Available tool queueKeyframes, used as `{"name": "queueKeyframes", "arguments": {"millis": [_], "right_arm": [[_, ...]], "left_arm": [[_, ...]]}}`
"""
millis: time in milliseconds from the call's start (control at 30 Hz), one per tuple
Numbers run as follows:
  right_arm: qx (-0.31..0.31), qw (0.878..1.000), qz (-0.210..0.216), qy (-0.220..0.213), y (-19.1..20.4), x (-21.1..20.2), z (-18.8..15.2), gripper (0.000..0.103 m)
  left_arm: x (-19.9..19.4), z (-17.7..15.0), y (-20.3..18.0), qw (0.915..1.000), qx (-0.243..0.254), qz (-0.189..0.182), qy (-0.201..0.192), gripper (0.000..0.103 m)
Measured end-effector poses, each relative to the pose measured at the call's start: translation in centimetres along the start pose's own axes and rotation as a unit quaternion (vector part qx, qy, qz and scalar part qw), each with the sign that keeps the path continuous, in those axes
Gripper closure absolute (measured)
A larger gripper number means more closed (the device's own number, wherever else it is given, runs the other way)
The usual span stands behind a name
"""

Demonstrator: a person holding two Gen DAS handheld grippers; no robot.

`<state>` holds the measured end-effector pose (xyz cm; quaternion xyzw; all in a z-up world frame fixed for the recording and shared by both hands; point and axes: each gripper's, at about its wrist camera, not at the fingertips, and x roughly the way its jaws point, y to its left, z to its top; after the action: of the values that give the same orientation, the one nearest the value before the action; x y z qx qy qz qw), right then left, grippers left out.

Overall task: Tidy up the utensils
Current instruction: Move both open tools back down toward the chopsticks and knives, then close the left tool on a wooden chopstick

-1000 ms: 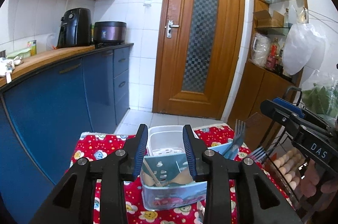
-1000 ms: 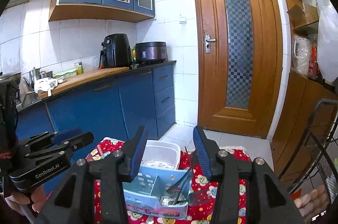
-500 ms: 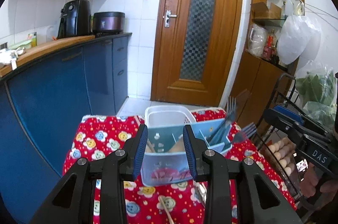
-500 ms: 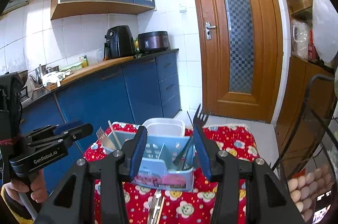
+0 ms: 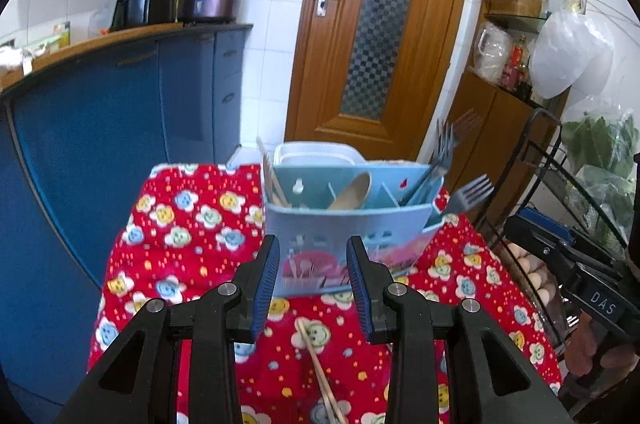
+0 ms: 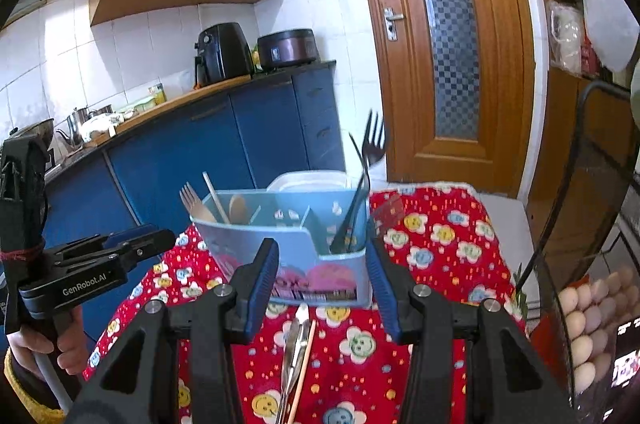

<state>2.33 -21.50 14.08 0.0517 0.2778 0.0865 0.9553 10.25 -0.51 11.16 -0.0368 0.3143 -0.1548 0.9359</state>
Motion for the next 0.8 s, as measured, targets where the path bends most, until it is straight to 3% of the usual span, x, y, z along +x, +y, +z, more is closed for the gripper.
{"name": "queueKeyframes", "arguments": {"millis": [800], "right_arm": [[0.055, 0.995, -0.008, 0.085, -2.7, 3.9, -6.3, 0.054]], "left_arm": [[5.8, -5.8, 1.3, 0.9952, -0.031, 0.007, 0.092, 0.068]]}}
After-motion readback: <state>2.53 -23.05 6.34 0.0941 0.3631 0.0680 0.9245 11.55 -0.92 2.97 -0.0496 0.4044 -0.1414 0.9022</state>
